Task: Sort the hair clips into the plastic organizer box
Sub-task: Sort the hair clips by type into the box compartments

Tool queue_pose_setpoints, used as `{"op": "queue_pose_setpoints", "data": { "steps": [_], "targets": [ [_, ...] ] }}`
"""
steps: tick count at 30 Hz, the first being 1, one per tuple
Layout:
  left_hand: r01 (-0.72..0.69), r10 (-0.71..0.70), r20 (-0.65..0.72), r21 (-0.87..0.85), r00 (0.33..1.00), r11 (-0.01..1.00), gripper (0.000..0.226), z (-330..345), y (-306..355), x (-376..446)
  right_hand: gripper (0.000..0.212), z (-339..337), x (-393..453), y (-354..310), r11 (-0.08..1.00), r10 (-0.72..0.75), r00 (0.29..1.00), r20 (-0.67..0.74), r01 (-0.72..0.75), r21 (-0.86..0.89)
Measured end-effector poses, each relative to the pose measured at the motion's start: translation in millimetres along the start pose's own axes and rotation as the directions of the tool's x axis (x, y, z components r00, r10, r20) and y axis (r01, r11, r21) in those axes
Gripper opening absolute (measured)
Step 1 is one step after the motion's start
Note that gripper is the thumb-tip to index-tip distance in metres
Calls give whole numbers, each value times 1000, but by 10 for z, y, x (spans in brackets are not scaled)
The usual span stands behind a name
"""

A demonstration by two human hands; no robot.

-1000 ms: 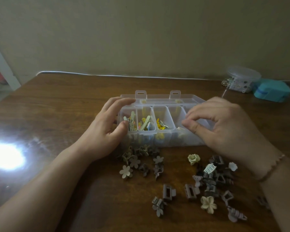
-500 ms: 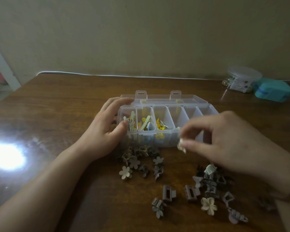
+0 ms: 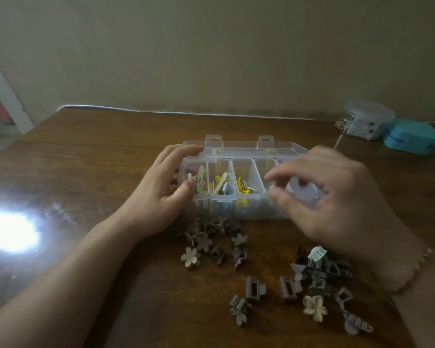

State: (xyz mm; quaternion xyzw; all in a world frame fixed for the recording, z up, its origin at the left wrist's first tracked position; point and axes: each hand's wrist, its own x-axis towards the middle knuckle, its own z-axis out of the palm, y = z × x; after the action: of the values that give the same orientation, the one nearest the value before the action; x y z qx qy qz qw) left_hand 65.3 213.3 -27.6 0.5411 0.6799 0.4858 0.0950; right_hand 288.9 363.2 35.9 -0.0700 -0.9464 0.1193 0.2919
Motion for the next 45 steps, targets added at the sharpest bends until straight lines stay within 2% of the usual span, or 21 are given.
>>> {"op": "queue_pose_setpoints", "data": {
  "steps": [1,3,5,12,15,19,21,22,24,27,29,31,33,35,37,40,43,45],
  "targets": [
    [-2,2,0,2,1000,1000,53,-1,0,0,18,4,-16,-66,998,-51,992,115,46,42],
    [-4,4,-2,11,1000,1000,53,-2,-3,-1,21,69,-50,-156,987,-153,932,327,161,3],
    [2,-2,0,18,1000,1000,54,3,0,0,28,169,-74,-169,963,-198,894,402,254,-90],
    [7,-7,0,11,1000,1000,54,3,2,8,20,339,-77,-108,945,-212,893,398,291,-150],
    [8,-8,2,3,1000,1000,53,1,5,5,19,236,-69,-122,966,-143,923,356,209,-153],
    [11,-11,2,0,1000,1000,54,-1,1,3,17,17,-25,-8,1000,-24,999,35,24,-5],
    [9,-9,2,-2,1000,1000,54,2,1,3,19,-39,-6,80,997,70,994,-80,-73,-31],
    [6,-6,1,-1,1000,1000,54,2,-1,3,20,-35,-1,120,988,113,990,-80,-120,-97],
    [4,-4,2,-4,1000,1000,54,0,-4,4,25,24,-6,156,957,166,986,13,-158,-243],
    [7,-7,2,-4,1000,1000,54,-3,-1,1,37,76,-12,157,956,163,980,118,-127,-266],
    [9,-9,0,2,1000,1000,55,-2,8,-2,46,45,-8,129,958,151,984,97,-121,-261],
    [13,-13,-1,2,1000,1000,57,-3,13,-3,40,6,-2,79,968,98,995,30,-88,-233],
    [17,-17,3,5,1000,1000,57,-7,13,1,32,1,-8,-14,990,-23,999,25,26,-135],
    [13,-13,1,18,1000,1000,57,-6,12,3,28,36,-40,-144,983,-173,970,174,180,-31],
    [-3,3,-9,38,1000,999,56,-2,5,5,29,120,-68,-243,950,-282,891,356,311,-28],
    [2,-2,-3,34,1000,999,57,1,-1,8,28,250,-88,-257,921,-305,802,513,386,-55],
    [1,0,-7,35,1000,999,57,0,-3,9,22,331,-104,-206,911,-328,809,488,408,-63],
    [-3,3,-8,33,1000,999,56,0,-2,9,15,277,-85,-203,927,-339,850,403,376,-13]
  ]
}}
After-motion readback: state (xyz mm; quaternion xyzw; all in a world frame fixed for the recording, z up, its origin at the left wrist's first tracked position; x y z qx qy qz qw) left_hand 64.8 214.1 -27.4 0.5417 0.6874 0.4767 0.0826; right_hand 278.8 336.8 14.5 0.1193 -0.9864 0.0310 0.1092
